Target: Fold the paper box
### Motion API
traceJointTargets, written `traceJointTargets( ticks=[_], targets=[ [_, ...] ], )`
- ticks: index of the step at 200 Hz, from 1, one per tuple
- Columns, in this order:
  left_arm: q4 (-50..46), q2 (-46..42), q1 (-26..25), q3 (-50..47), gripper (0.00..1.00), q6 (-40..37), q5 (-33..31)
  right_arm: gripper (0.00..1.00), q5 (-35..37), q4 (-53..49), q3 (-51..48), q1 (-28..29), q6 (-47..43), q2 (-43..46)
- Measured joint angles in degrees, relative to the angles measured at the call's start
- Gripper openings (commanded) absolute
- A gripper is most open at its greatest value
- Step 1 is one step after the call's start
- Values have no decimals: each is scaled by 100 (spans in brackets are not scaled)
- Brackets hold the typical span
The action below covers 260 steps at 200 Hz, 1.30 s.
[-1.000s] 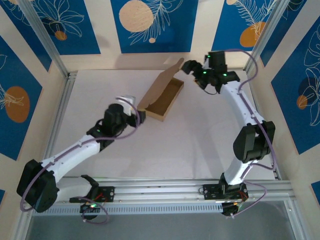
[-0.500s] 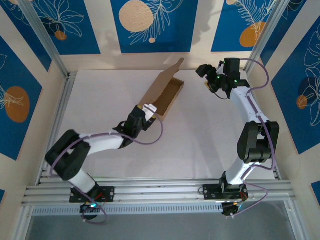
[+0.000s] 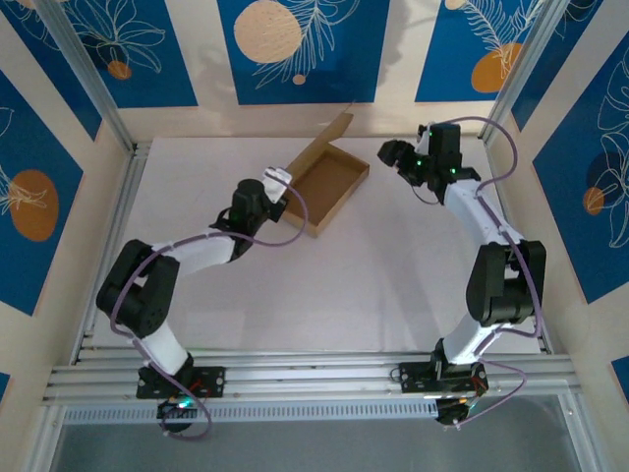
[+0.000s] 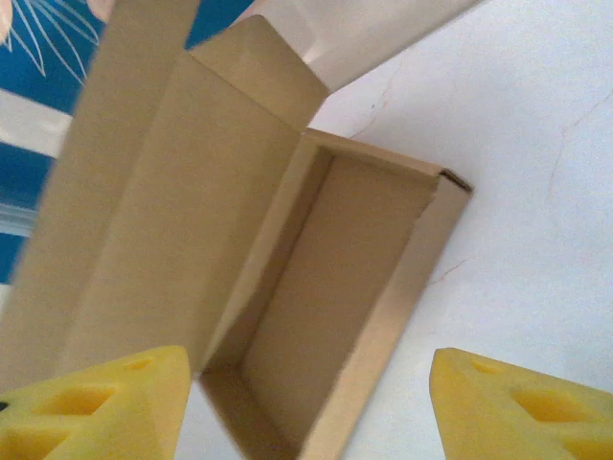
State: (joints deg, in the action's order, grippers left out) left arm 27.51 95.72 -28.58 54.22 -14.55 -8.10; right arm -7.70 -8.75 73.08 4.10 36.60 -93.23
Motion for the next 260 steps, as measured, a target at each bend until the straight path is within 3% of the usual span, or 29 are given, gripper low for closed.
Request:
traceJointTargets(
  ticks=[31, 75, 113, 161, 202, 260],
  targets=[
    [-363, -317, 409, -42, 0, 61, 1176, 73, 208, 992, -1316, 90, -1399, 481],
    [-527, -673, 1132, -264, 0, 225, 3220, 81, 52, 2280, -2048, 79, -3493, 507],
    [-1064, -678, 1602, -153, 0, 197, 4538, 86, -356, 2861, -2149, -271, -4413, 402],
    [-1952, -627, 1637, 286, 0, -310, 5121, 87, -636, 3187, -1930, -345, -4868, -24],
    [-2889, -573, 1646, 726, 0, -931, 5224, 85, -892, 3237, -1248, -348, -4905, -699],
    [-3250, -435, 1670, 855, 0, -1154, 5189, 48, -2273, 2667, -382, -323, -5298, -990]
  ],
)
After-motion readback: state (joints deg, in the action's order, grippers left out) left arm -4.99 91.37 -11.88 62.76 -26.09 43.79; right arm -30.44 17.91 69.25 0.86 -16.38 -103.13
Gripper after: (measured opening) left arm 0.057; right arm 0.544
